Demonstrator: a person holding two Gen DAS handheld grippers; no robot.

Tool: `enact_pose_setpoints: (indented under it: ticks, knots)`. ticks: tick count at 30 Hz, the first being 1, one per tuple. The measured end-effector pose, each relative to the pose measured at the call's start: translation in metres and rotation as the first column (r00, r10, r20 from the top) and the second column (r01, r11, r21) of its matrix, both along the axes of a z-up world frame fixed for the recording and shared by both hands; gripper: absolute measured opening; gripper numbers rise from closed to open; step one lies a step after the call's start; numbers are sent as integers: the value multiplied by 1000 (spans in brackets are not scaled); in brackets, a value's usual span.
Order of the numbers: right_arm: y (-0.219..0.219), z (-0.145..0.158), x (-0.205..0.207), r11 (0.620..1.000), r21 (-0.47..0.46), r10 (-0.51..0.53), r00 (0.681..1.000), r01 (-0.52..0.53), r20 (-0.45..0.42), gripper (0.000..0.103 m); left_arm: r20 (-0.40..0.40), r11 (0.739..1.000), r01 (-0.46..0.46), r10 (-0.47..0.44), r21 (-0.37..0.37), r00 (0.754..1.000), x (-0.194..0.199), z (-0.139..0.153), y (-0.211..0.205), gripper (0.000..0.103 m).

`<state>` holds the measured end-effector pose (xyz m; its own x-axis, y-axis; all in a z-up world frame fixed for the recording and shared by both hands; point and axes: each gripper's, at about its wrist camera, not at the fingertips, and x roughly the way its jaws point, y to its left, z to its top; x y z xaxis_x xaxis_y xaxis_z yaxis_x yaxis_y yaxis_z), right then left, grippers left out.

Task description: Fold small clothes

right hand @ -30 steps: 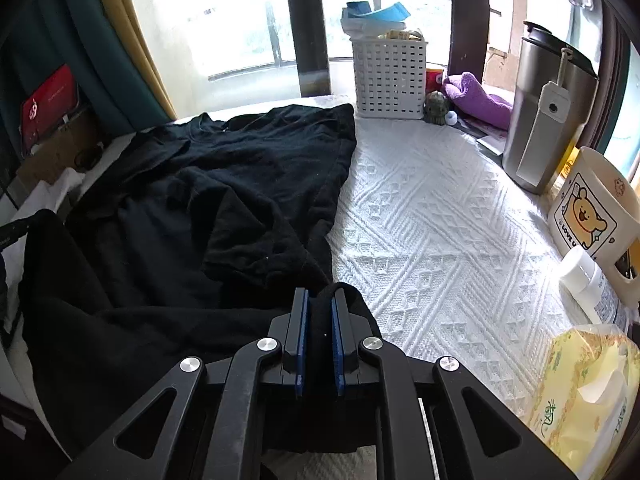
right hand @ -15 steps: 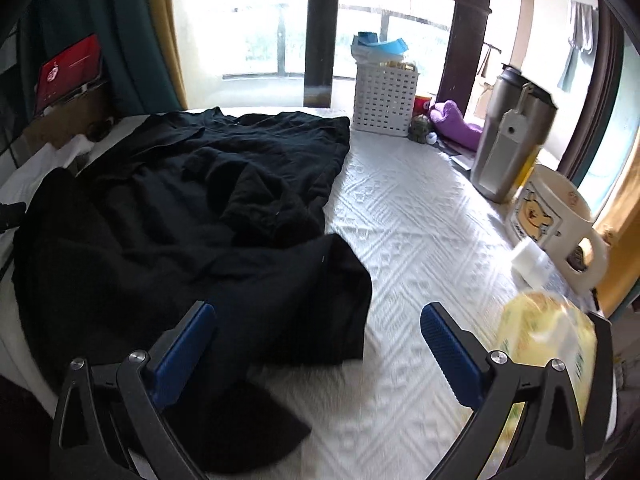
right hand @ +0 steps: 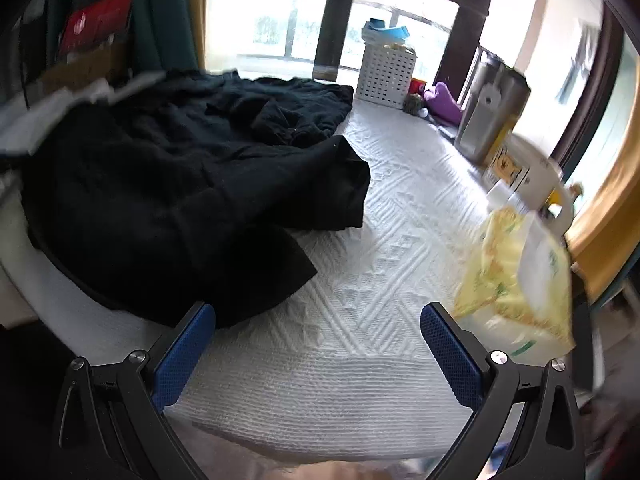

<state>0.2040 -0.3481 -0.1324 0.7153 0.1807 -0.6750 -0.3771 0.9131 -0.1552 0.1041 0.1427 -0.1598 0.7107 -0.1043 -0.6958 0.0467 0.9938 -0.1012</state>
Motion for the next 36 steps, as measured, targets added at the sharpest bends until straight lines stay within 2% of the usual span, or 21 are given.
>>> enact_pose_setpoints:
  ticks: [6,8,11,15,17,18,19,20,21,22,24,29,33,36]
  knots:
    - [-5,10,20,993,120,21,1000,-20,-6,103,4,1000,10,-10,8,1000,8,0,-1,61]
    - [-1,8,29,988,151,45,999,-41,-25,99,-10,1000,5,-5,4,1000,14,-4,1,61]
    - [8,1,35,983,169,82,995,-71,-59,86,-16,1000,12,-12,-9,1000,21,-6,1,61]
    - [17,-10,37,976,195,120,988,-100,-96,64,-43,1000,27,-28,-14,999,27,-15,1,61]
    - [18,-11,35,968,219,144,985,-121,-91,39,-36,999,35,-34,3,999,24,-16,-3,56]
    - [18,-11,33,965,227,155,983,-129,-99,22,-39,999,40,-40,7,998,23,-16,-3,40]
    - [20,-11,31,964,227,162,982,-136,-100,15,-49,999,49,-49,-1,998,21,-17,-4,28]
    - [21,-11,28,964,220,171,981,-147,-95,12,-55,999,51,-52,-12,997,18,-18,-3,25]
    - [22,-9,25,964,219,175,980,-151,-92,9,-52,999,51,-52,-18,997,15,-17,-4,17]
    - [22,-6,22,963,220,175,981,-153,-85,8,-46,998,56,-57,-32,997,10,-14,-4,11]
    - [20,2,16,963,225,169,984,-150,-65,8,-17,996,64,-66,-69,998,0,-3,-6,11]
    - [9,39,-3,952,274,141,990,-140,16,8,85,993,88,-81,-75,993,-23,38,-18,10]
    - [3,71,-20,940,305,133,987,-154,90,7,193,988,114,-93,-100,977,-35,77,-26,10]
    - [-2,95,-30,922,350,121,982,-165,143,6,281,984,135,-97,-118,955,-45,108,-31,10]
